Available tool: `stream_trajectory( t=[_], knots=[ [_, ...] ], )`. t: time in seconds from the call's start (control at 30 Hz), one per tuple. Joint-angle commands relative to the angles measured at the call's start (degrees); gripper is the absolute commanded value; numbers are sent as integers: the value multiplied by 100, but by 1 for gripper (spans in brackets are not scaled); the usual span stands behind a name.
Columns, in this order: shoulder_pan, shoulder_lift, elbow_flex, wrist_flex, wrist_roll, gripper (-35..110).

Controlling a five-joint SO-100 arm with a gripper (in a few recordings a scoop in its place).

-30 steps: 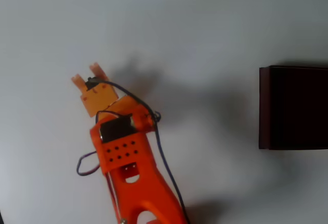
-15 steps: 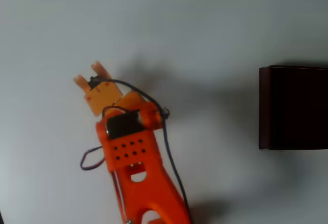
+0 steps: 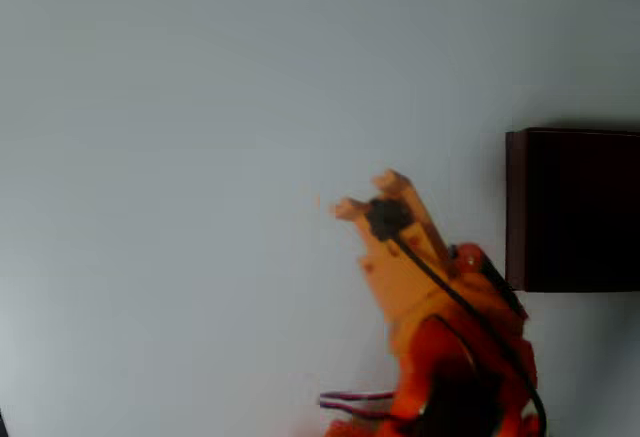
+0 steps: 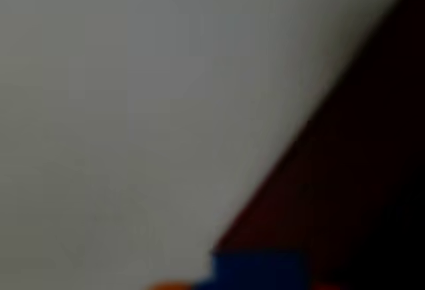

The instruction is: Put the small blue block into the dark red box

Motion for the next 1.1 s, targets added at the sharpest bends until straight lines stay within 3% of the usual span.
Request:
stream_trajectory(
  t=[0.0,0.1,0.47,0.77,1.07],
  knots=[
    [826,923,905,-1187,-782,0],
    [1274,835,1274,-1740,-738,0],
    [1459,-2109,18,-2663,-1055,4],
    [1784,-3691,-1239,-2303,-1512,22],
    [1600,-2575,-1011,-1292,-1547,20]
  ],
)
